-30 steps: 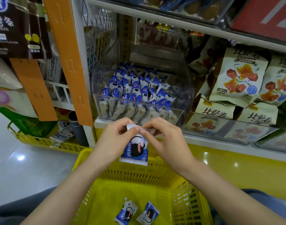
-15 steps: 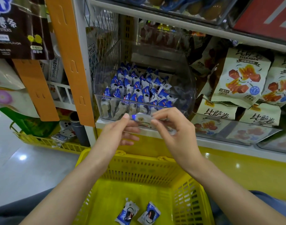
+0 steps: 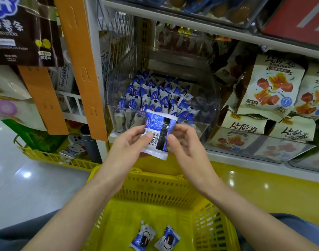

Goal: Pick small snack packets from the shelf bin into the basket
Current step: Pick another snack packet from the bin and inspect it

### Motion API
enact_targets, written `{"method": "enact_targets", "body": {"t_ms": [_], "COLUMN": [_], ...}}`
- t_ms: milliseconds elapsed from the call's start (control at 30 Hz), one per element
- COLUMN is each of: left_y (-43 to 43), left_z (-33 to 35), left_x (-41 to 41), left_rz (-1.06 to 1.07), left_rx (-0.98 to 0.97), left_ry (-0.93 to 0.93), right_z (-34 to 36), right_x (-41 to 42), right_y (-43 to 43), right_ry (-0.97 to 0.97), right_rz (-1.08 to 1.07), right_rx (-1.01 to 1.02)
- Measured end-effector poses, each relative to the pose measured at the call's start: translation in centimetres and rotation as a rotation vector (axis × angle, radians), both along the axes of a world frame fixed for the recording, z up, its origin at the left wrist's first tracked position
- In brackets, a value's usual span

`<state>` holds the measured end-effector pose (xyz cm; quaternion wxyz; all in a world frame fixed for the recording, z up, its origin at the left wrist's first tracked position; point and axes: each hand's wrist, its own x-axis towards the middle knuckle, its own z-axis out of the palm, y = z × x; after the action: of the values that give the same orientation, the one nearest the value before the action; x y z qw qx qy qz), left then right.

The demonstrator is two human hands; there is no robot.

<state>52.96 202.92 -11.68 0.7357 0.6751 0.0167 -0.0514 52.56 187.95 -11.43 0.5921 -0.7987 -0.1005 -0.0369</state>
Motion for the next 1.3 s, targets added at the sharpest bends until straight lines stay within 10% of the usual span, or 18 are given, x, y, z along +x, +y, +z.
{"method": "enact_targets", "body": {"t_ms": [333, 1300], "left_y": [-1.1, 0.0], "left_z": [-0.5, -1.4], "left_x": [-0.4, -0.5], "left_rz": [0.078, 0.103], "left_rx": [0.383, 0.778], "left_ry": [-0.275, -0.421], "right_z": [0.0, -1.3], "right_x": [0.5, 0.6], "right_y": [0.1, 0.3], "right_ry": [0.385, 0.239], "right_rz": [0.041, 0.196], "right_rx": [0.306, 0.131]}}
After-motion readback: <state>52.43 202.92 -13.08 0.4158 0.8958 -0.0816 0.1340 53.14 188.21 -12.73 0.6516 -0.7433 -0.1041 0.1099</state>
